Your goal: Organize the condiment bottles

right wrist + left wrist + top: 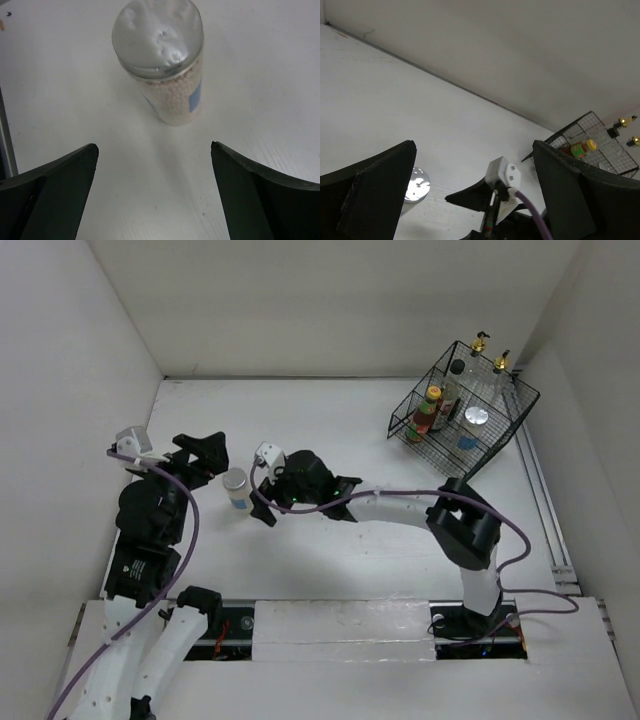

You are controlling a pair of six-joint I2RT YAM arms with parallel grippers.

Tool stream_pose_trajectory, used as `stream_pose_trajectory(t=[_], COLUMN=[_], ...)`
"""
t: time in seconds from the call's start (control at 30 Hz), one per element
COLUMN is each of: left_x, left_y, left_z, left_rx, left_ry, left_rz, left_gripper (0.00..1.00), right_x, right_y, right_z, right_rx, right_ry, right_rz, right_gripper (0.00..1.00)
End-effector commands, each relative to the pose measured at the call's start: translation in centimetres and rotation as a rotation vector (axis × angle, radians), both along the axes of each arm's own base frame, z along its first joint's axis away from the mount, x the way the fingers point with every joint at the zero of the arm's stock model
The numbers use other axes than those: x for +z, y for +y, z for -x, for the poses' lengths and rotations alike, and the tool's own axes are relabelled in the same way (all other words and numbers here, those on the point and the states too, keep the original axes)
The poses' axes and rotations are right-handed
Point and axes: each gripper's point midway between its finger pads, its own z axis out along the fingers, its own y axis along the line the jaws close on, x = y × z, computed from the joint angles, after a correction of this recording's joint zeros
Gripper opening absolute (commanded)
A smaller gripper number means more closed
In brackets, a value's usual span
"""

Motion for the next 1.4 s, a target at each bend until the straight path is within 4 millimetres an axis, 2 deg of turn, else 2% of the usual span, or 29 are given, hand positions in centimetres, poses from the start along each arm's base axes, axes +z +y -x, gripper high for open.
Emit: stream_pose_trajectory(t=[0.0,0.03,0.33,0.37,0.4,0.47,0.5,0.53,0.57,0.6,0.63,0.67,0.7,0.77,0.8,0.83,0.87,0.9,0.93,0.97,1.0,1.03,1.1,1.13,1.17,1.2,1.27,1.33,1.37], left_x=[3.5,3.5,3.1,3.1,2.7,2.7,2.6,2.6,2.6,2.6,2.1,2.3,2.3,1.9,1.7,1.3,1.5,1.5,1.5,1.3,1.1,1.1,1.3,1.1,1.3,1.1,1.1,1.1,0.8], left_y=[1.4,1.4,1.0,0.8,0.8,0.8,1.0,1.0,1.0,1.0,1.0,1.0,1.0,1.0,0.7,0.7,0.6,0.3,0.0,0.0,-0.6,-0.7,-1.1,-1.6,-1.7,-2.0,-2.5,-2.6,-2.8], left_z=[1.3,1.3,1.4,1.5,1.3,1.3,1.3,1.4,1.4,1.4,1.2,1.2,1.2,1.1,0.9,0.8,0.8,0.8,0.9,0.8,0.6,0.7,0.7,0.6,0.6,0.4,0.2,0.3,0.1], left_rx=[0.060,0.060,0.038,0.026,0.025,0.025,0.037,0.037,0.037,0.037,0.037,0.037,0.037,0.037,0.027,0.027,0.019,0.000,-0.012,-0.012,-0.042,-0.052,-0.075,-0.103,-0.103,-0.120,-0.142,-0.151,-0.160], left_ry=[-0.099,-0.099,-0.112,-0.112,-0.104,-0.104,-0.104,-0.111,-0.111,-0.111,-0.101,-0.109,-0.109,-0.101,-0.092,-0.083,-0.092,-0.093,-0.093,-0.093,-0.085,-0.085,-0.097,-0.087,-0.098,-0.089,-0.087,-0.087,-0.077], left_rz=[0.044,0.044,0.038,0.037,0.034,0.034,0.026,0.028,0.028,0.028,0.025,0.027,0.027,0.025,0.022,0.019,0.012,0.012,0.011,0.002,-0.002,-0.002,-0.011,-0.015,-0.012,-0.015,-0.016,-0.017,-0.019], left_gripper=[1.00,1.00,1.00,1.00,1.00,1.00,1.00,1.00,1.00,1.00,1.00,1.00,1.00,1.00,1.00,1.00,1.00,1.00,1.00,1.00,1.00,1.00,1.00,1.00,1.00,1.00,1.00,1.00,1.00], right_x=[7.3,5.7,5.4,6.0,5.1,5.1,4.2,4.7,4.5,4.5,4.6,5.8,5.3,10.6,12.1,15.1,16.9,18.3,18.0,22.8,22.9,25.0,25.8,25.3,24.6,25.5,24.5,24.4,24.7], right_y=[3.6,4.3,7.5,8.0,8.2,8.8,8.9,9.4,9.5,9.6,9.6,9.7,9.2,7.8,6.8,4.9,3.2,0.4,-2.0,-5.7,-9.7,-13.7,-19.0,-23.1,-25.4,-27.8,-32.5,-35.1,-37.3], right_z=[-2.1,-2.4,-4.4,-4.5,-4.7,-4.5,-4.5,-4.1,-4.1,-4.1,-4.0,-4.0,-4.1,-3.9,-3.8,-3.3,-3.6,-5.2,-5.6,-5.3,-7.5,-7.0,-7.8,-9.2,-9.5,-9.1,-10.1,-9.9,-10.4], right_rx=[0.003,0.004,-0.044,-0.036,-0.035,-0.010,-0.013,-0.004,-0.007,-0.010,-0.016,-0.019,-0.042,-0.086,-0.110,-0.141,-0.185,-0.284,-0.338,-0.389,-0.506,-0.562,-0.675,-0.793,-0.849,-0.896,-1.016,-1.070,-1.124], right_ry=[-0.157,-0.145,-0.185,-0.191,-0.182,-0.178,-0.162,-0.166,-0.161,-0.157,-0.145,-0.157,-0.148,-0.193,-0.211,-0.233,-0.252,-0.273,-0.274,-0.323,-0.333,-0.357,-0.380,-0.389,-0.389,-0.405,-0.414,-0.423,-0.440], right_rz=[-0.172,-0.153,-0.184,-0.199,-0.184,-0.193,-0.185,-0.195,-0.206,-0.217,-0.239,-0.283,-0.284,-0.417,-0.443,-0.475,-0.496,-0.503,-0.480,-0.539,-0.503,-0.525,-0.512,-0.468,-0.437,-0.444,-0.393,-0.376,-0.374], right_gripper=[1.00,1.00,1.00,1.00,1.00,1.00,1.00,1.00,0.96,0.80,0.73,0.67,0.62,0.58,0.58,0.56,0.55,0.55,0.55,0.55,0.55,0.55,0.55,0.55,0.55,0.55,0.55,0.55,0.55])
